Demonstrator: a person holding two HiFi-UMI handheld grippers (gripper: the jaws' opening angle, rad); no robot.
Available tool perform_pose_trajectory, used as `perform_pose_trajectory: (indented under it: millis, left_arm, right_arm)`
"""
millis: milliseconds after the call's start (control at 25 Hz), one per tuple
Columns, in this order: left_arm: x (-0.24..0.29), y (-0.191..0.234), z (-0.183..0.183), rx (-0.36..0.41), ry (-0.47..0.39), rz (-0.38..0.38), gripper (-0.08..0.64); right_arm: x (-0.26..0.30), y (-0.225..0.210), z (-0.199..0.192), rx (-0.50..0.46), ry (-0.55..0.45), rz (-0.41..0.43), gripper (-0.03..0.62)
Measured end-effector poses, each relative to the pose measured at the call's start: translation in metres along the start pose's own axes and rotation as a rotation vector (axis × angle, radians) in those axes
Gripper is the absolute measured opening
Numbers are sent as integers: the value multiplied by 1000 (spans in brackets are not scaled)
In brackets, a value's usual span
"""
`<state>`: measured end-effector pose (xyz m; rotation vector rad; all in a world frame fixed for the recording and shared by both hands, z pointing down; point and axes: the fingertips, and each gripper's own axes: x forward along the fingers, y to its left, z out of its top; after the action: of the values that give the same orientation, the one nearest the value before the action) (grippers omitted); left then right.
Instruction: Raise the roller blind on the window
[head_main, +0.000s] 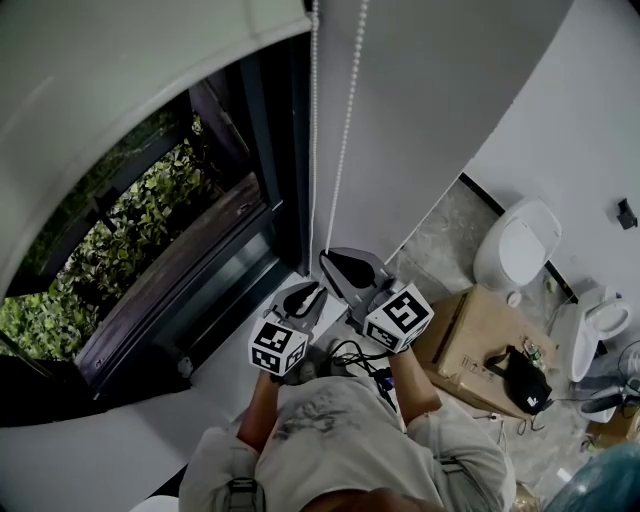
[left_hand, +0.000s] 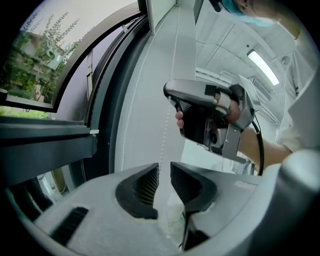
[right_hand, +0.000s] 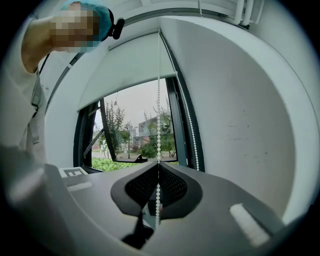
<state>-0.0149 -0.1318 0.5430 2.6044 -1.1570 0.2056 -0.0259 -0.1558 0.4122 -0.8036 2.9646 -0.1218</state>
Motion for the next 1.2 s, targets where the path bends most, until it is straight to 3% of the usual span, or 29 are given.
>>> perform_pose_trajectory:
  millis: [360, 640, 1200]
  left_arm:
    - [-26, -6, 79, 47, -150, -22, 83]
    - [-38, -13, 152, 155, -260, -15, 83]
    - [-39, -29, 235, 255, -402, -34, 81]
  right_arm:
    - [-2, -1, -1, 3, -4, -1, 11]
    - [-2, 0, -1, 4, -9, -1, 11]
    - [3, 8, -2, 3, -10, 10, 11]
